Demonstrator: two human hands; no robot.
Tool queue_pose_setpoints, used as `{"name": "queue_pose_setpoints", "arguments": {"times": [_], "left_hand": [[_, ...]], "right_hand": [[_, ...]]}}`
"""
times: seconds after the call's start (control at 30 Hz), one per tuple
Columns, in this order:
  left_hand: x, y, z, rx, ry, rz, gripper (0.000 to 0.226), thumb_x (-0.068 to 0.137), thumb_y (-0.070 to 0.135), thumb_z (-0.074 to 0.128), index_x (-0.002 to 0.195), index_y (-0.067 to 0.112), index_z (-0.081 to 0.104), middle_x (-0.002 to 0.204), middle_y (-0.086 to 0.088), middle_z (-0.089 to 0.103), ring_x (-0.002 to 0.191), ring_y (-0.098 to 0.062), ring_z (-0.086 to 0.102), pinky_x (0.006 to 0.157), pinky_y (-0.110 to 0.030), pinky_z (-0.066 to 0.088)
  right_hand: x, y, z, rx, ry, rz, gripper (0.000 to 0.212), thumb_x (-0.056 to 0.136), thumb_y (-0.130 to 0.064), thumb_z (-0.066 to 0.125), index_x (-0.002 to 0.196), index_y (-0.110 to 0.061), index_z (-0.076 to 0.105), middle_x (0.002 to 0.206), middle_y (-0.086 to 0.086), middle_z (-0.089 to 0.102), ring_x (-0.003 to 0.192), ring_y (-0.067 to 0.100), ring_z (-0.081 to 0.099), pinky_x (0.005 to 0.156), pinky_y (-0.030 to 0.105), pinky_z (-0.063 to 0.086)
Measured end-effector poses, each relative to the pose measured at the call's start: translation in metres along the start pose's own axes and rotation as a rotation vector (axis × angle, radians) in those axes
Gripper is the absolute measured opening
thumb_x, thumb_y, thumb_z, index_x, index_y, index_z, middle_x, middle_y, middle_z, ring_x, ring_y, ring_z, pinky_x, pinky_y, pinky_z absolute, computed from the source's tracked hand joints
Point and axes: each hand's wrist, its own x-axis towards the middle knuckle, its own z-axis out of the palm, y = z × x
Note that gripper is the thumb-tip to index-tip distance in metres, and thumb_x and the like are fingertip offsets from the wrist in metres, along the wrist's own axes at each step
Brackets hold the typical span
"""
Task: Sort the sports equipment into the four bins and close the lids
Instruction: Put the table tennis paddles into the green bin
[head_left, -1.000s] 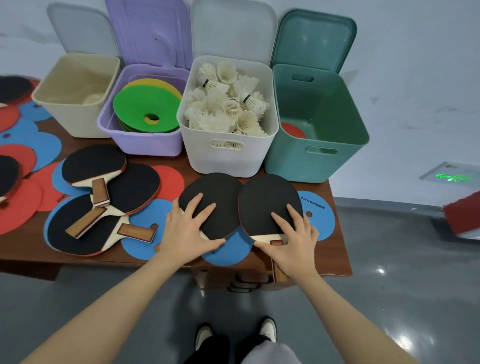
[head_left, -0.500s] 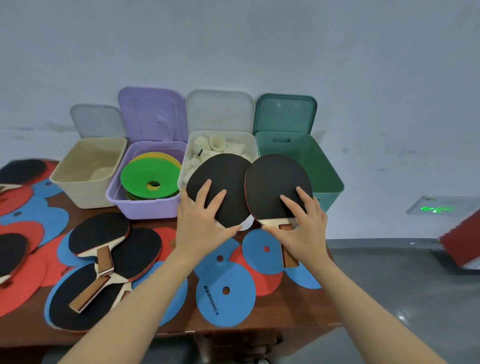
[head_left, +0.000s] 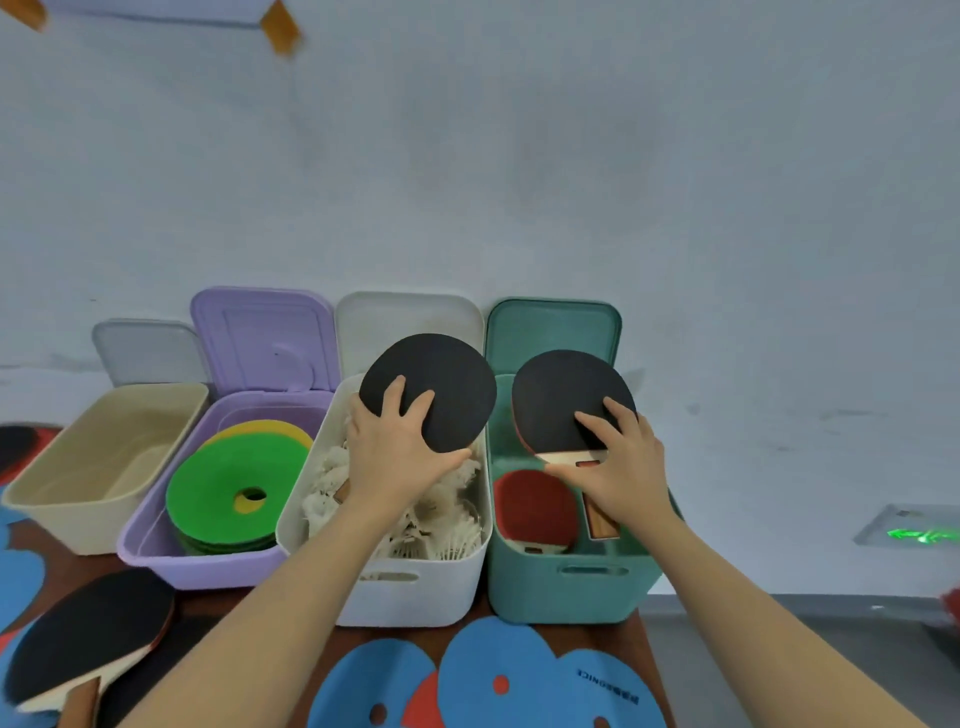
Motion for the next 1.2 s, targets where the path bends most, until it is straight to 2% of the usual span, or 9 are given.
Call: {"name": "queue_pose_setpoints", "arguments": {"times": [0.13,0.37,0.47,0.57,0.7,0.77,0.9,1.03,1.2], "left_hand": [[0.023,0.014,0.012,0.011,-0.016,0.012,0.088,0.061,0.083,0.049,0.137,0.04,0.036,0.151,0.005,0.022,0.131,-0.039,0.017,0.109,-0.053,0.024],[0.046,0.018,0.029,0.059,-0.066,-0.048,0.087,0.063,0.082,0.05,0.137,0.04,0.035,0.151,0.006,0.022,0.132,-0.039,0.018,0.109,-0.051,0.023],[0.05,0.022,0.034,0.062,-0.09,-0.045,0.086,0.062,0.081,0.052,0.136,0.039,0.037,0.15,0.005,0.024,0.131,-0.039,0.019,0.107,-0.051,0.025],[0.051,0.038,0.039,0.049,-0.138,0.004,0.087,0.062,0.078,0.055,0.137,0.039,0.035,0.151,0.005,0.022,0.132,-0.038,0.018,0.108,-0.051,0.025],[0.052,0.068,0.047,0.012,-0.189,0.081,0.088,0.061,0.078,0.056,0.137,0.041,0.034,0.151,0.007,0.02,0.133,-0.036,0.018,0.109,-0.047,0.024],[0.049,0.087,0.053,-0.056,-0.204,0.086,0.087,0.06,0.077,0.058,0.136,0.042,0.035,0.15,0.008,0.021,0.133,-0.034,0.018,0.109,-0.045,0.025],[0.045,0.119,0.07,-0.28,-0.276,0.032,0.084,0.06,0.074,0.062,0.134,0.04,0.038,0.147,0.009,0.024,0.132,-0.029,0.024,0.108,-0.041,0.027],[0.042,0.127,0.093,-0.232,-0.39,0.117,0.082,0.067,0.07,0.062,0.137,0.038,0.035,0.15,0.006,0.02,0.13,-0.035,0.026,0.107,-0.045,0.028],[0.035,0.115,0.117,-0.096,-0.539,0.231,0.068,0.083,0.053,0.056,0.142,0.029,0.032,0.155,-0.004,0.012,0.138,-0.032,0.023,0.11,-0.045,0.021]], "right_hand": [[0.02,0.022,0.037,-0.062,-0.217,0.031,0.081,0.057,-0.072,0.069,0.128,-0.036,0.052,0.146,0.0,0.036,0.132,0.033,0.031,0.106,0.046,0.028],[0.028,0.036,0.089,-0.191,-0.522,-0.041,0.089,0.065,-0.078,0.054,0.14,-0.034,0.033,0.155,0.001,0.015,0.142,0.034,0.005,0.114,0.046,0.006],[0.038,0.037,0.087,-0.026,-0.438,-0.032,0.089,0.071,-0.072,0.048,0.145,-0.027,0.025,0.155,0.002,0.017,0.143,0.023,0.008,0.113,0.04,0.006],[0.047,0.029,0.07,0.245,-0.245,-0.068,0.075,0.081,-0.058,0.046,0.145,-0.025,0.025,0.151,-0.004,0.029,0.136,0.007,0.022,0.106,0.027,0.009],[0.057,0.022,0.042,0.29,-0.137,-0.125,0.059,0.088,-0.052,0.04,0.142,-0.031,0.03,0.14,-0.014,0.039,0.122,-0.011,0.026,0.098,0.02,0.008],[0.056,0.029,0.034,0.274,-0.099,-0.119,0.057,0.087,-0.056,0.037,0.139,-0.031,0.037,0.14,-0.011,0.043,0.124,-0.009,0.029,0.098,0.021,0.011],[0.054,0.053,0.019,0.142,0.005,-0.107,0.052,0.085,-0.055,0.039,0.125,-0.027,0.057,0.14,0.003,0.047,0.127,0.008,0.039,0.098,0.023,0.012],[0.052,0.076,0.017,0.069,-0.094,-0.053,0.046,0.087,-0.044,0.044,0.127,-0.024,0.056,0.141,0.006,0.045,0.13,0.013,0.038,0.098,0.023,0.009],[0.049,0.084,0.033,-0.115,-0.377,0.045,0.047,0.094,-0.039,0.043,0.138,-0.023,0.041,0.15,0.01,0.029,0.138,0.02,0.025,0.108,0.036,0.01]]}}
